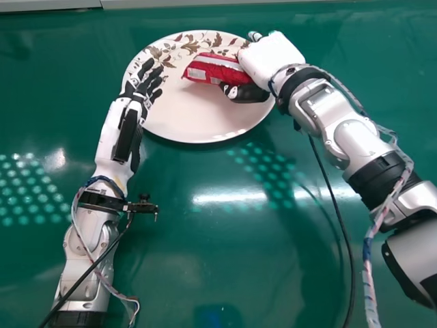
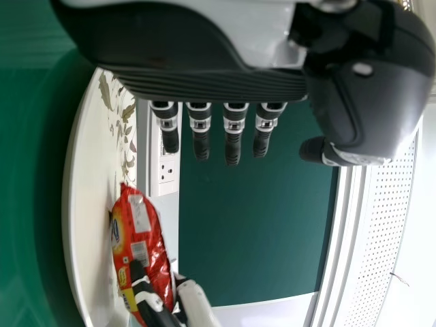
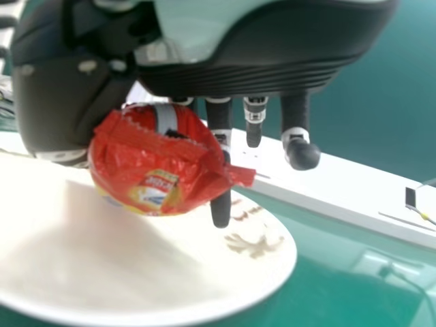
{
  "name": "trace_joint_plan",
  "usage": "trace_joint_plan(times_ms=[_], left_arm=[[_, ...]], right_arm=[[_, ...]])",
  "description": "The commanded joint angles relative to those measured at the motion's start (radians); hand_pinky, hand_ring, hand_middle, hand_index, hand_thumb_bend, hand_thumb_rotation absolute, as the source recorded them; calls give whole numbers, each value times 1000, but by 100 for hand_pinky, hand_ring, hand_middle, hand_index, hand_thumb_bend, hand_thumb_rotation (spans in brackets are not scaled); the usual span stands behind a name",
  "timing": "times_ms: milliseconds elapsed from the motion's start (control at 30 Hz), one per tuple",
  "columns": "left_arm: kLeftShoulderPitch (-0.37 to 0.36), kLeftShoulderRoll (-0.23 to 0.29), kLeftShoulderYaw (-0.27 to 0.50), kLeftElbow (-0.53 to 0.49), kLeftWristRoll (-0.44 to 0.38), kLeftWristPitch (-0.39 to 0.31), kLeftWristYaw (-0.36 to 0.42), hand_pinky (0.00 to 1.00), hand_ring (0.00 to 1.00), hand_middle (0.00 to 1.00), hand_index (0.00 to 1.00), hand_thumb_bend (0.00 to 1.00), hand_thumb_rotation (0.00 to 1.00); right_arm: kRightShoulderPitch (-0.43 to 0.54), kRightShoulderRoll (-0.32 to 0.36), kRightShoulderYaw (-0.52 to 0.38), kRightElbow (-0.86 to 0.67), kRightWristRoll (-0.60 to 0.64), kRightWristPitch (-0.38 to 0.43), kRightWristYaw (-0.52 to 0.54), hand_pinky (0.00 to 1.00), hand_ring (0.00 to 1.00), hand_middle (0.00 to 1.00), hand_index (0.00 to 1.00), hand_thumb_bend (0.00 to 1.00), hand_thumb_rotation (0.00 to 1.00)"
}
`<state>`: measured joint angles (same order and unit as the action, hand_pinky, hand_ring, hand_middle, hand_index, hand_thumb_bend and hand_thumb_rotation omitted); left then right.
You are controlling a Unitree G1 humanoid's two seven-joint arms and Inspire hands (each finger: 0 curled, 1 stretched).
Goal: Pick up biscuit and place it in the plate
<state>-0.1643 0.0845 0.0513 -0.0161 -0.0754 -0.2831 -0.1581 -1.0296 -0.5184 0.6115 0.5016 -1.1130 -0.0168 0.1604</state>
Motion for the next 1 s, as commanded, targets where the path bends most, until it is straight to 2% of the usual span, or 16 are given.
trace_joint_plan(times_ms=[0,100,300,500,567,700,833,967], left_arm=[[23,0,-6,-15,9,14,7,100,100,97,100,26,4],[26,0,-5,-15,8,12,8,100,100,97,100,26,6],[32,0,-3,-15,2,2,4,100,100,97,100,25,0],[39,3,-2,-25,0,12,3,98,100,98,100,26,0],[37,4,-1,-14,-4,-4,-2,96,100,97,100,26,0],[35,3,-1,5,-15,-36,-14,94,100,98,100,26,2],[46,0,-5,-20,-7,-20,-3,98,100,97,100,25,0],[55,0,-9,-42,0,-7,3,100,100,97,100,25,0]], right_arm=[[0,-20,-5,-40,-8,-10,28,6,11,47,48,53,0],[-13,-34,-10,-59,-15,-27,27,6,11,47,48,53,0],[-46,-41,-19,-71,-40,-22,68,6,11,47,47,52,0],[-77,-28,-7,-4,-55,-33,50,6,11,47,47,52,0],[-89,-25,4,27,-65,-42,31,6,11,47,47,52,0],[-123,-3,23,100,-76,-58,20,6,11,47,47,52,0],[-148,32,27,146,-65,-60,23,5,11,47,47,53,0],[-164,61,22,194,-30,-96,-15,7,13,47,47,52,0]])
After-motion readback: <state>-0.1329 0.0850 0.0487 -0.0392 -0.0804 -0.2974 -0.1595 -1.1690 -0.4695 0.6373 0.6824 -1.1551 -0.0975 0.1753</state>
